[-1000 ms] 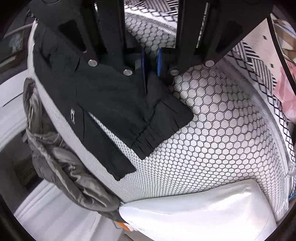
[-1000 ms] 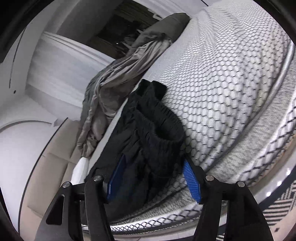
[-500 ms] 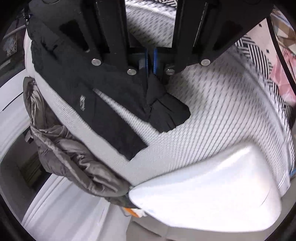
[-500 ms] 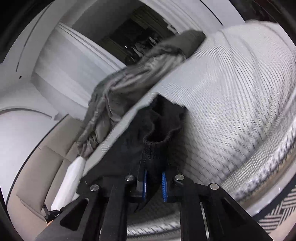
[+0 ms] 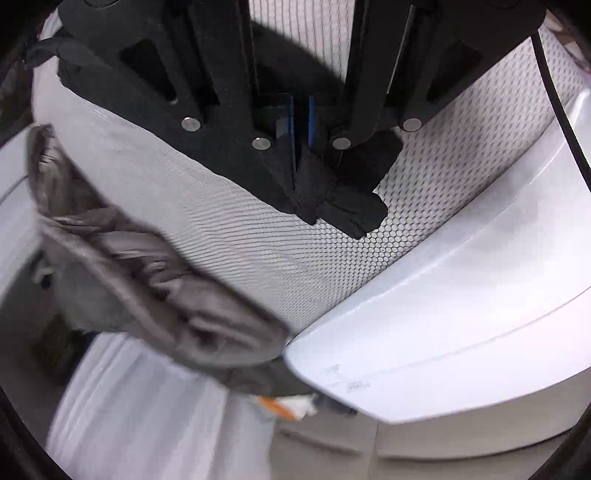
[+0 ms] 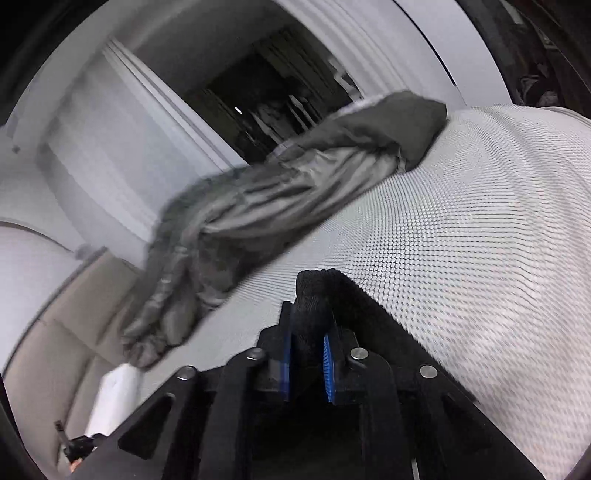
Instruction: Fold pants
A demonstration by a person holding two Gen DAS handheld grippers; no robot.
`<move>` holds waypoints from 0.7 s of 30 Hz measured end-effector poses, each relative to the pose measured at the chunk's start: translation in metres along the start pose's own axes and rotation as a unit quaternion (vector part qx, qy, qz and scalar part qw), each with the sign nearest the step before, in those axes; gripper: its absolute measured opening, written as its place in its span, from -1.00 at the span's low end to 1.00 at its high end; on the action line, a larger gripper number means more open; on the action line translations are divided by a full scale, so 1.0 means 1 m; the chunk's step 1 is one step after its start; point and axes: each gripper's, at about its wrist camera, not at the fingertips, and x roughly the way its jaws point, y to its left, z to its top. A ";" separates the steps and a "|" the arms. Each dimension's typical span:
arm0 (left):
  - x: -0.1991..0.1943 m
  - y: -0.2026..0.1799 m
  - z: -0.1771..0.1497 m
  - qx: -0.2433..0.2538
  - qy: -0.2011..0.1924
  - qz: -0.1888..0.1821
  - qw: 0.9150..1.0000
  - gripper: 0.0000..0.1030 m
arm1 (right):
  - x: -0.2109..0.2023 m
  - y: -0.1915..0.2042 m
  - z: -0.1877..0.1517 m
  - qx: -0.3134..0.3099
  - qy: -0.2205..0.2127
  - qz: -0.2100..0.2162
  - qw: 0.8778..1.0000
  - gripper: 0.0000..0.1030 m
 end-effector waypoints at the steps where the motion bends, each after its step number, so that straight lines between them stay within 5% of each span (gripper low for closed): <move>1: 0.018 -0.006 0.008 0.000 0.014 0.017 1.000 -0.72 | 0.022 0.004 0.008 -0.007 0.013 -0.029 0.999 -0.23; 2: 0.034 -0.011 0.016 0.000 0.022 0.035 0.999 -0.39 | 0.039 0.005 0.012 -0.011 0.014 -0.061 0.998 0.12; 3: 0.048 -0.014 0.025 -0.003 0.010 0.058 0.998 -0.06 | 0.048 0.006 0.015 -0.011 0.004 -0.077 0.997 0.14; 6: 0.057 -0.017 0.043 -0.003 -0.031 0.088 0.996 0.37 | 0.057 0.010 0.015 -0.012 0.006 -0.074 0.997 0.16; 12: 0.039 -0.015 0.024 0.003 -0.006 0.029 1.000 0.38 | 0.032 0.020 -0.013 -0.049 0.016 -0.039 0.998 0.60; 21: -0.019 -0.029 -0.100 -0.024 0.049 -0.088 0.995 0.38 | -0.012 0.025 -0.067 0.017 0.070 0.059 0.996 0.77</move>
